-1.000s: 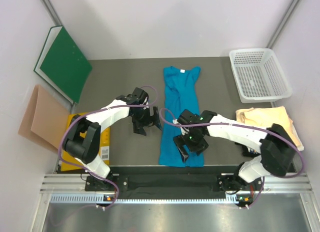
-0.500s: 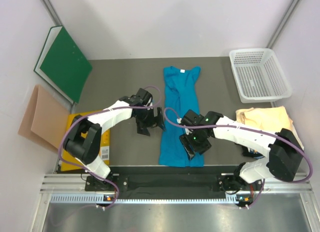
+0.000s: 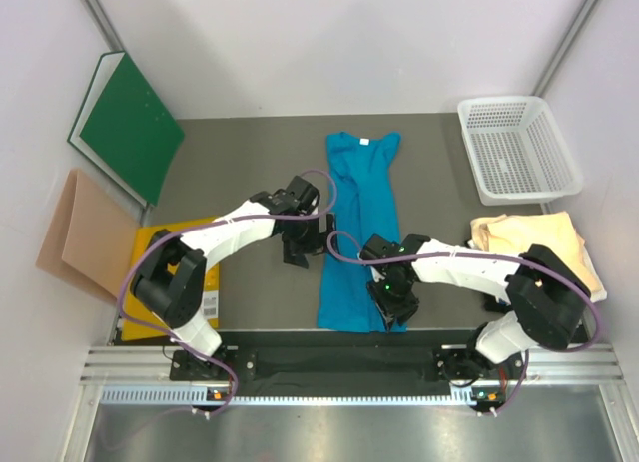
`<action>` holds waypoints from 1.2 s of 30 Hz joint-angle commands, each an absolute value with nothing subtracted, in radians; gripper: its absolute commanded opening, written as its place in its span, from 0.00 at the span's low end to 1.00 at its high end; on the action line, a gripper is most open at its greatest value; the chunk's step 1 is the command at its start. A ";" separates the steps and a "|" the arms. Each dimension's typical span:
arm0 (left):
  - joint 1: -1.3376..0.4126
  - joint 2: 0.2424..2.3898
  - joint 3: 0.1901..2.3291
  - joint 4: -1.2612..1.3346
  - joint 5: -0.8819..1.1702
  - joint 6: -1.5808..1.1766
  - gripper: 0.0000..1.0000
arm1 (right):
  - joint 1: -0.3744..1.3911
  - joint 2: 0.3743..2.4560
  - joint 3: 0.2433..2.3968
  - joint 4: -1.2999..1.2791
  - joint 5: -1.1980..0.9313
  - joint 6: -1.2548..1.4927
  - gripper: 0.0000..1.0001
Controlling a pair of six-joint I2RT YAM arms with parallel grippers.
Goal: Fold and stack the t-shirts
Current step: Grab the bottom of the folded rectangular tshirt with both arms
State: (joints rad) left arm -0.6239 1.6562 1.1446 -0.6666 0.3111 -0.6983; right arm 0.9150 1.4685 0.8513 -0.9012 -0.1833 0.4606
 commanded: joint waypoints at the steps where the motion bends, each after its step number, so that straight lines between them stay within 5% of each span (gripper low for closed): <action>1: -0.617 1.546 1.195 -0.707 0.174 -0.724 0.99 | 0.917 1.499 0.845 -0.809 -0.187 0.477 0.35; 7: -0.583 1.444 1.193 -0.753 0.069 -0.753 0.99 | 0.919 1.496 0.859 -0.752 -0.176 0.479 0.09; 11: -0.546 1.408 1.180 -0.796 0.040 -0.744 0.99 | 0.920 1.442 0.891 -0.773 -0.163 0.482 0.03; 30: -0.431 1.456 1.166 -0.838 0.057 -0.752 0.99 | 0.999 1.535 1.014 -0.830 -0.411 0.338 0.07; 36: -0.430 1.456 1.132 -0.824 0.069 -0.759 0.99 | 1.023 1.488 1.046 -0.828 -0.384 0.331 0.22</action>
